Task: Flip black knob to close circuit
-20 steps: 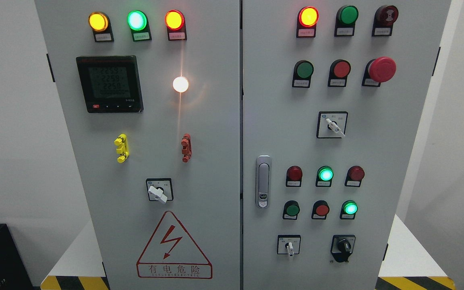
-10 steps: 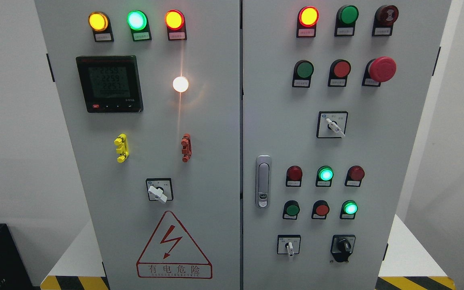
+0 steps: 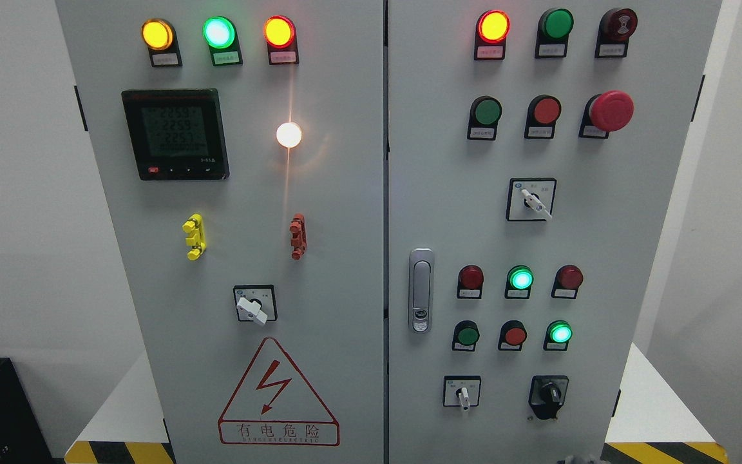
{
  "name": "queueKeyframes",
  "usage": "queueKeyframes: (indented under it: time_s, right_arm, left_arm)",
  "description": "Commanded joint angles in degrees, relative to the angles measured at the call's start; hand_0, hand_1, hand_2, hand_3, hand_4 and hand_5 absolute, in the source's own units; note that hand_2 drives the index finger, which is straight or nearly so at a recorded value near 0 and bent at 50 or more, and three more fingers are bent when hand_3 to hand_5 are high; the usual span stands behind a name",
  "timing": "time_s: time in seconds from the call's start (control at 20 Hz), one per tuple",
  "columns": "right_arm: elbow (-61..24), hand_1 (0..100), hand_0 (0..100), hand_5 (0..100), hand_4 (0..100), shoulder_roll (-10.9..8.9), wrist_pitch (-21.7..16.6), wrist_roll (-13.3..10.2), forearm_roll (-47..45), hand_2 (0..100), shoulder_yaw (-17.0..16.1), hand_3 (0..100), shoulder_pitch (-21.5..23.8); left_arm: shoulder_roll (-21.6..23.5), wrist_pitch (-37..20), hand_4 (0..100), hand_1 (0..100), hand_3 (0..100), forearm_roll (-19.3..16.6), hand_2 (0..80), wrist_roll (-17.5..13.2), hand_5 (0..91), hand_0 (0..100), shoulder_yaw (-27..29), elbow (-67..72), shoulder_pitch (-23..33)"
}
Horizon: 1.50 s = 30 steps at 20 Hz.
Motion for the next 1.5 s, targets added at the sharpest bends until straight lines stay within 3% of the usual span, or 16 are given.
queueKeyframes:
  time_s: [0.0, 0.7, 1.45]
  right_arm:
    - [-0.35, 0, 0, 96, 92, -0.19, 1.11, 1.56, 1.23, 90, 0.18, 100, -3.29]
    - [0.45, 0, 0, 96, 92, -1.07, 1.56, 7.27, 4.40, 90, -3.33, 100, -6.54]
    - [1.77, 0, 0, 95, 92, -1.33, 1.56, 7.72, 6.77, 90, -5.79, 100, -8.74]
  left_arm:
    - [-0.01, -0.03, 0, 56, 0, 0.00, 0.0, 0.00, 0.0, 12, 0.00, -1.32, 1.23]
    - [-0.01, -0.03, 0, 56, 0, 0.00, 0.0, 0.00, 0.0, 12, 0.00, -1.32, 1.23]
    - [0.07, -0.03, 0, 56, 0, 0.00, 0.0, 0.00, 0.0, 12, 0.00, -1.32, 1.23]
